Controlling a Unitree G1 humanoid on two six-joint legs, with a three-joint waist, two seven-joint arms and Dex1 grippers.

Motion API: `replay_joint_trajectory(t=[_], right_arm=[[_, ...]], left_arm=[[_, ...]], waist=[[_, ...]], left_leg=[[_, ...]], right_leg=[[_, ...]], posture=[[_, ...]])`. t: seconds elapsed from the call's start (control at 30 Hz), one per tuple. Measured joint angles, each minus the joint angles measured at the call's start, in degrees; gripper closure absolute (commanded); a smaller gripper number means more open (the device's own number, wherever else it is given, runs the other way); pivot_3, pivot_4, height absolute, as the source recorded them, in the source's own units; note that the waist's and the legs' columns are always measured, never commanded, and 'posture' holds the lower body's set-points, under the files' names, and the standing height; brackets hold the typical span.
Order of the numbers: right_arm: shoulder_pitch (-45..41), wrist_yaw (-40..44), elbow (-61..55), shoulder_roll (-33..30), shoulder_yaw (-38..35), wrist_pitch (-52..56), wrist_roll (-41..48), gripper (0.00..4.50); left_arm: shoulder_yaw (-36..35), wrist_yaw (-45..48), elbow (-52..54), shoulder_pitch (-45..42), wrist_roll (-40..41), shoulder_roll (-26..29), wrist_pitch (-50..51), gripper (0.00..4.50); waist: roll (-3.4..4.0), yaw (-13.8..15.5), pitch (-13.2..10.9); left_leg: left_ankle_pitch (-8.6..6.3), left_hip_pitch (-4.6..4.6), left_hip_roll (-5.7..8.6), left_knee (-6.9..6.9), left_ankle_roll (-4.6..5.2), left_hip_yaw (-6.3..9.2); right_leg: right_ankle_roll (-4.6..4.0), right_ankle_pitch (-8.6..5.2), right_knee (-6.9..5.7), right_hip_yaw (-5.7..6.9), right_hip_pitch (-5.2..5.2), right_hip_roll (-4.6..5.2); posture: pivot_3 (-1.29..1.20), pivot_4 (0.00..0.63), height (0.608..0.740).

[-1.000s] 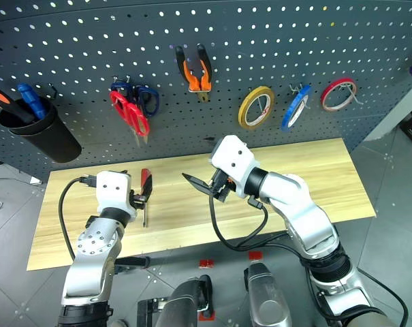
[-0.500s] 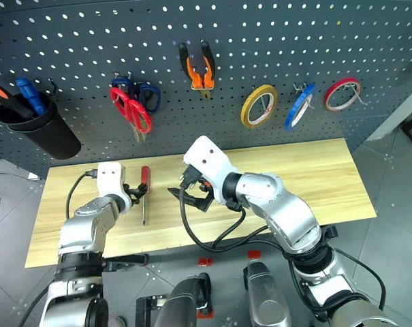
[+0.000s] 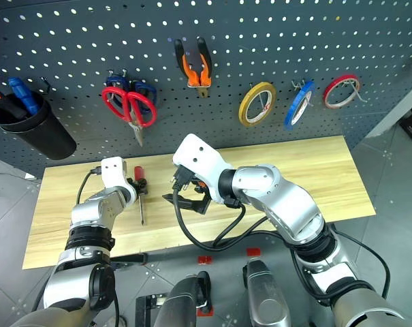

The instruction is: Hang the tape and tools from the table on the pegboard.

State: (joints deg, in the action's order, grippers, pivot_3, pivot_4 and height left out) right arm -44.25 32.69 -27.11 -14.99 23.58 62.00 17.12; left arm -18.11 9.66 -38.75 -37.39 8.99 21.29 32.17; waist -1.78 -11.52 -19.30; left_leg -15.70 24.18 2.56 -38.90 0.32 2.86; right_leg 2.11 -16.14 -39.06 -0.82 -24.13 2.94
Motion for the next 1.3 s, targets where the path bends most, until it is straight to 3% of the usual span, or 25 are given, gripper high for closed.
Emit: replay_joint_trajectory(t=[0.27, 0.4, 0.67, 0.8, 0.97, 1.1, 1.3], right_arm=[[0.0, 2.1, 0.0, -1.8, -0.2, -4.8, 0.1, 0.00], [1.2, 7.0, -0.4, -4.4, -0.7, -12.2, 1.4, 0.00], [1.2, 11.7, -0.7, -4.8, -5.9, -16.9, 6.8, 0.00], [0.1, 12.7, 0.8, -3.3, -8.3, -18.7, 9.1, 0.00], [-2.6, 13.5, 4.9, -2.5, -9.3, -20.3, 10.0, 0.00], [-3.4, 13.0, 6.9, -2.2, -9.2, -21.4, 9.3, 0.00], [-3.8, 11.4, 7.4, -1.5, -8.3, -22.5, 7.4, 0.00]], left_arm=[[2.0, 6.4, 14.4, 11.2, 1.5, 2.4, 2.9, 3.57], [1.6, 11.2, 28.0, 18.8, 4.8, 6.0, 4.4, 3.57], [-4.8, 19.2, 57.9, 32.2, 12.6, 11.2, 2.2, 3.57], [-10.8, 20.0, 63.0, 28.9, 17.4, 15.7, 2.4, 3.57], [-16.1, 19.4, 62.4, 17.9, 20.6, 22.3, 2.4, 3.57], [-16.0, 18.4, 55.5, 8.7, 21.2, 24.7, 0.9, 3.57], [-14.1, 17.5, 39.9, 0.3, 15.3, 26.4, -10.5, 3.57]], waist=[[-0.04, -1.1, 0.1], [-0.15, -1.2, 0.2], [-0.23, -0.9, 0.8], [-0.29, 0.1, 1.8], [-0.36, 0.5, 2.7], [-0.35, 0.5, 3.0], [-0.33, 0.0, 3.0]], left_leg=[[0.13, 0.04, 0.00, 0.04, -0.25, -0.01], [0.16, 0.10, 0.00, 0.04, -0.29, -0.01], [0.19, 0.12, 0.00, 0.04, -0.34, 0.01], [0.25, 0.12, -0.03, 0.05, -0.44, 0.09], [0.25, 0.12, -0.01, 0.03, -0.44, 0.07], [0.26, 0.12, 0.01, -0.01, -0.44, 0.05], [0.27, 0.11, 0.00, -0.02, -0.46, 0.01]], right_leg=[[-0.01, 0.01, 0.03, 0.00, -0.06, 0.00], [-0.02, 0.01, 0.03, 0.00, -0.11, 0.00], [-0.10, 0.06, 0.00, 0.04, -0.11, 0.02], [-0.17, 0.10, -0.05, 0.16, -0.13, -0.03], [-0.15, 0.11, -0.01, 0.13, -0.11, -0.04], [-0.14, 0.12, -0.05, 0.11, -0.11, -0.04], [-0.15, 0.12, -0.18, 0.11, -0.22, -0.05]], posture=[[-0.37, 0.283, 0.740], [-0.36, 0.261, 0.740], [-0.30, 0.208, 0.740], [-0.27, 0.198, 0.740], [-0.27, 0.197, 0.740], [-0.28, 0.202, 0.740], [-0.29, 0.206, 0.740]])
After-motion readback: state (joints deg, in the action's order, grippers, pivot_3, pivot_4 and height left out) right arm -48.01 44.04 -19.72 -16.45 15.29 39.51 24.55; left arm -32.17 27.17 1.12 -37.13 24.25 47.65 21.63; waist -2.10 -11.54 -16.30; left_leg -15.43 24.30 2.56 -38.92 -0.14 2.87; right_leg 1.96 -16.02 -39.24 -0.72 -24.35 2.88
